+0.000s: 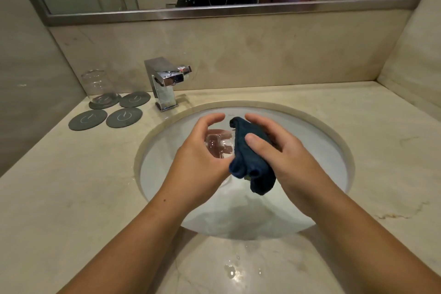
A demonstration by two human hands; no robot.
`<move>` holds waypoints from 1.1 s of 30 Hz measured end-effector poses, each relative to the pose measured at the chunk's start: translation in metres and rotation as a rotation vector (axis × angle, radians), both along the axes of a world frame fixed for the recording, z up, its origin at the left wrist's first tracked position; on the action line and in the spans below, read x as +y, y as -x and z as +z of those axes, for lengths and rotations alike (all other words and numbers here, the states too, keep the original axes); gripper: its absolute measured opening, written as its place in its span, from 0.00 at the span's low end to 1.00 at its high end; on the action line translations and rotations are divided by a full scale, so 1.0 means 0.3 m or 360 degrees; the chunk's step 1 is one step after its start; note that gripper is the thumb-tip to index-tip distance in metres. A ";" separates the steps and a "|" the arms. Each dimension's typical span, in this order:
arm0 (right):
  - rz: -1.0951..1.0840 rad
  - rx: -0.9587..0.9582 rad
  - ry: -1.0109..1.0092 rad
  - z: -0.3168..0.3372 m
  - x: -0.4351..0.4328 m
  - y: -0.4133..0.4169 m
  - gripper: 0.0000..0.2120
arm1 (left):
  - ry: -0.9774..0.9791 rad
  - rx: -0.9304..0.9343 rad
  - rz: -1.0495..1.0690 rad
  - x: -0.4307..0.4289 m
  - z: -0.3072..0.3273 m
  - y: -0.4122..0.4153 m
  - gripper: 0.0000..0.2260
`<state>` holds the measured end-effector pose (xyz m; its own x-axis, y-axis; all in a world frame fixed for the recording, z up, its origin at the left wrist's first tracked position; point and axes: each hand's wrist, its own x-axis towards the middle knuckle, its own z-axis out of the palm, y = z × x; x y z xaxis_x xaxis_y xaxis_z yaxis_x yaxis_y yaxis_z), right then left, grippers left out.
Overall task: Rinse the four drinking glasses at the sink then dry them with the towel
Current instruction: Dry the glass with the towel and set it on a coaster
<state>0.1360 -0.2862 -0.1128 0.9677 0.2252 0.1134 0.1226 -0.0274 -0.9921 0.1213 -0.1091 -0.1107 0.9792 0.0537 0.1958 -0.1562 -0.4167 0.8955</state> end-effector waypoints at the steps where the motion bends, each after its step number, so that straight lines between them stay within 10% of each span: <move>1: 0.0040 0.0132 -0.0023 -0.002 0.006 0.000 0.16 | 0.0026 0.0011 -0.0039 0.000 0.000 0.002 0.35; 7: 0.0053 0.0396 -0.0321 0.002 -0.014 -0.012 0.15 | 0.0189 0.0127 -0.0270 0.016 0.010 0.015 0.29; 17: -0.0111 -0.0101 0.0110 0.021 -0.008 0.024 0.15 | -0.0066 -0.0028 -0.0258 0.034 0.015 0.018 0.28; 33: -0.0108 0.0716 -0.0562 0.002 -0.036 -0.023 0.17 | -0.0347 -0.0135 -0.0242 0.009 0.023 0.034 0.38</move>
<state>0.1429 -0.2972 -0.1123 0.9490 0.1840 -0.2560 -0.3043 0.3217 -0.8966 0.1113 -0.1065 -0.1036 0.9524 -0.1449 0.2681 -0.3021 -0.5645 0.7682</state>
